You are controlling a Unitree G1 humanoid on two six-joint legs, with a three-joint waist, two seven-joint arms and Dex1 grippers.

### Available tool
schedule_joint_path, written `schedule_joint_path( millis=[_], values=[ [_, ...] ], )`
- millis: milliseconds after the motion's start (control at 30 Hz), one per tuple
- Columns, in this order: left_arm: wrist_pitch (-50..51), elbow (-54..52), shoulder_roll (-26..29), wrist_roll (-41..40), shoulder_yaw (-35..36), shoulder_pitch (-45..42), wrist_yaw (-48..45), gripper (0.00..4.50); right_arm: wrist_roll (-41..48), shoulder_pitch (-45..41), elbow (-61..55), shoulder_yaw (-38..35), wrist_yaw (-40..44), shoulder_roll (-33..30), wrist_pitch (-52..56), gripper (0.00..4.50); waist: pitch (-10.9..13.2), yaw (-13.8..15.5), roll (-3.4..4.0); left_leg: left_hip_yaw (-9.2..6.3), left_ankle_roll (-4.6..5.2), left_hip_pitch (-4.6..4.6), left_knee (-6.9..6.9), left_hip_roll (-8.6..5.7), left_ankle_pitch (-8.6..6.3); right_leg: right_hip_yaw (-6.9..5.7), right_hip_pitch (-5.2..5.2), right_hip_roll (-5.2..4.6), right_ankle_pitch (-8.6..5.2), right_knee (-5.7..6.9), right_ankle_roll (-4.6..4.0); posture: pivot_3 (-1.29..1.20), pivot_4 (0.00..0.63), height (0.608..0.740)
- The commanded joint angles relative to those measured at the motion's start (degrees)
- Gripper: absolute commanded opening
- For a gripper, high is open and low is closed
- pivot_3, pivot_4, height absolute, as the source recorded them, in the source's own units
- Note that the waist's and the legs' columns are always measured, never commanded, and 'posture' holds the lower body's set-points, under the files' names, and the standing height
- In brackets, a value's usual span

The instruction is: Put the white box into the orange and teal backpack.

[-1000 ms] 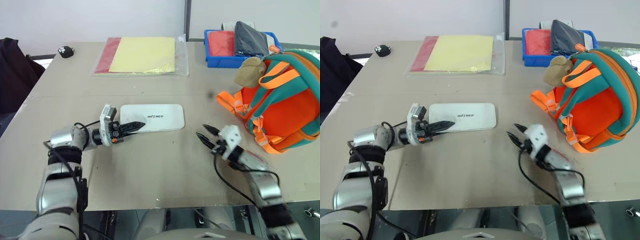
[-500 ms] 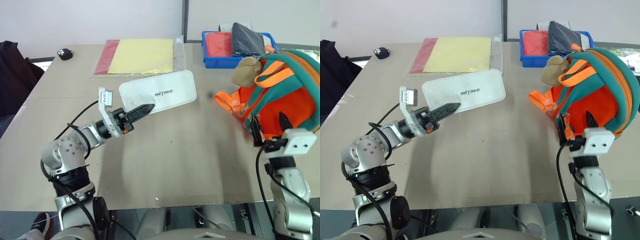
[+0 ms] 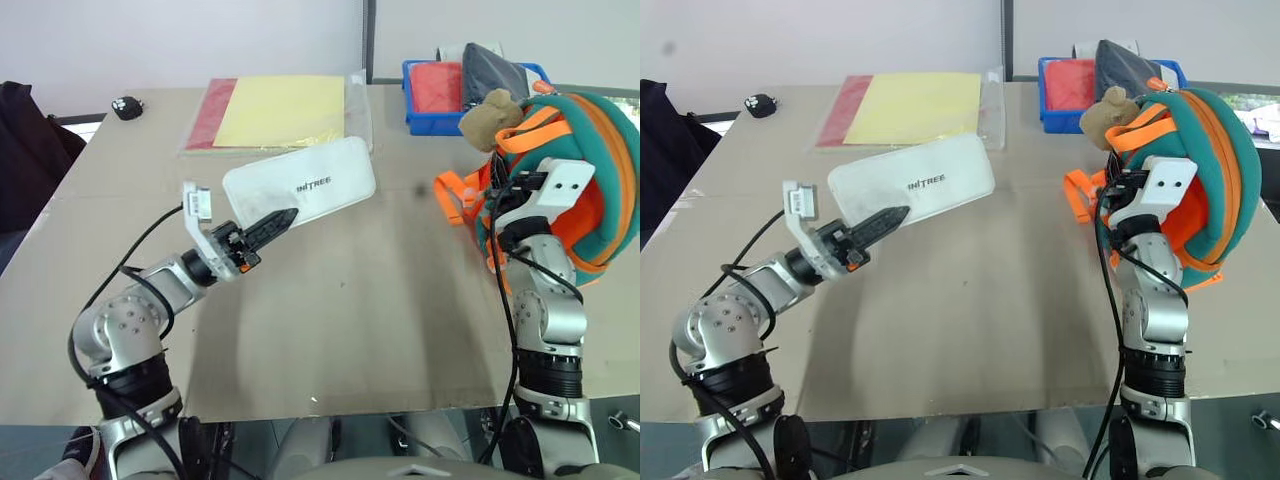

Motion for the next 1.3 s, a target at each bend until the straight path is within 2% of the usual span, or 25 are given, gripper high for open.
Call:
schedule_joint_path(
  millis=[33, 133, 233, 300, 400, 500, 600, 767, 900, 1033, 1300],
  values=[
    [-6.7, -2.6, 0.8, -1.5, 4.1, 0.0, 2.1, 1.12, 9.1, -5.5, 0.1, 4.5, 13.6, -1.1, 4.4, 0.12, 0.0, -0.3, 0.0, 0.05, 0.0, 0.04, 0.0, 0.07, 0.0, 0.04, 0.0, 0.07, 0.02, 0.01, -0.04, 0.0, 0.15, 0.74],
    [-12.2, -0.4, 0.0, -0.3, 5.2, -1.4, 4.6, 1.12, 16.7, -7.6, -2.0, 7.2, 24.4, -2.3, 8.2, 0.12, 0.0, -0.3, -0.01, 0.02, -0.01, 0.02, -0.02, 0.19, 0.0, 0.02, 0.0, 0.14, 0.05, -0.03, -0.08, 0.0, 0.15, 0.74],
    [-15.6, 1.1, 1.3, -0.7, 6.2, -3.0, 5.3, 1.12, 33.0, -8.5, -9.6, 6.0, 33.7, -5.8, 18.8, 0.12, 0.1, 0.1, -0.05, 0.0, -0.01, -0.07, -0.01, 0.15, 0.0, -0.03, -0.01, 0.09, 0.05, -0.11, -0.08, 0.0, 0.15, 0.74],
    [-17.8, 3.3, 3.6, 0.0, 7.6, -4.0, 5.6, 1.12, 38.8, -5.1, -12.6, 3.3, 40.0, -14.7, 25.7, 0.12, 0.1, 0.4, -0.07, -0.16, 0.0, -0.29, 0.05, 0.13, -0.01, -0.05, -0.1, 0.04, 0.06, -0.21, -0.07, 0.0, 0.15, 0.74],
    [-19.0, 4.0, 5.6, -1.6, 8.5, -4.3, 4.7, 1.12, 42.5, -2.1, -11.9, -1.1, 42.5, -22.6, 29.6, 0.12, 0.0, 0.7, -0.14, -0.37, 0.02, -0.44, 0.05, 0.07, -0.02, -0.21, -0.09, -0.04, 0.06, -0.42, -0.07, 0.0, 0.15, 0.74],
    [-18.2, 2.2, 6.8, -3.8, 7.1, -2.9, 1.8, 1.12, 43.0, 0.1, -10.1, -5.6, 42.0, -26.7, 29.8, 0.12, 0.0, 1.0, -0.14, -0.37, 0.02, -0.47, 0.05, 0.05, -0.02, -0.21, -0.1, -0.07, 0.05, -0.4, -0.07, 0.0, 0.15, 0.74],
    [-15.3, -0.5, 8.5, -7.4, 3.7, -1.3, -3.1, 1.12, 40.2, 0.6, -9.5, -7.5, 38.0, -25.6, 26.6, 0.12, 0.0, 1.0, -0.14, -0.37, 0.02, -0.46, 0.06, 0.06, -0.02, -0.19, -0.1, -0.05, 0.05, -0.31, -0.07, 0.0, 0.15, 0.74],
    [-18.2, -3.7, 15.7, -1.3, -6.7, -0.6, -13.7, 1.12, 40.0, 1.0, -12.2, -6.0, 33.3, -22.2, 26.3, 0.12, 0.1, 1.0, -0.13, -0.35, 0.01, -0.46, 0.08, 0.05, -0.01, -0.16, -0.13, -0.05, 0.05, -0.28, -0.07, 0.0, 0.15, 0.74],
    [-21.8, -3.6, 18.8, 1.4, -10.2, -0.4, -19.0, 1.12, 39.0, 0.6, -12.5, -4.9, 31.0, -19.9, 25.2, 0.12, 0.1, 1.0, -0.09, -0.29, 0.02, -0.45, 0.07, 0.05, -0.01, -0.11, -0.13, -0.05, 0.05, -0.29, -0.07, 0.0, 0.15, 0.74],
    [-24.5, -3.9, 19.1, 1.9, -10.4, 0.0, -21.2, 1.12, 38.3, 0.2, -12.3, -4.4, 29.8, -18.4, 24.5, 0.12, 0.1, 1.0, -0.08, -0.3, 0.02, -0.45, 0.06, 0.05, -0.01, -0.12, -0.13, -0.05, 0.05, -0.31, -0.07, 0.0, 0.15, 0.74],
    [-21.2, -7.6, 19.6, -8.0, -2.9, 1.7, -19.1, 1.12, 36.9, 0.0, -10.3, -4.0, 29.1, -16.9, 23.0, 0.12, 0.1, 0.8, -0.08, -0.3, 0.02, -0.46, 0.06, 0.06, -0.02, -0.12, -0.14, -0.05, 0.05, -0.3, -0.07, 0.0, 0.15, 0.74]
  ],
)
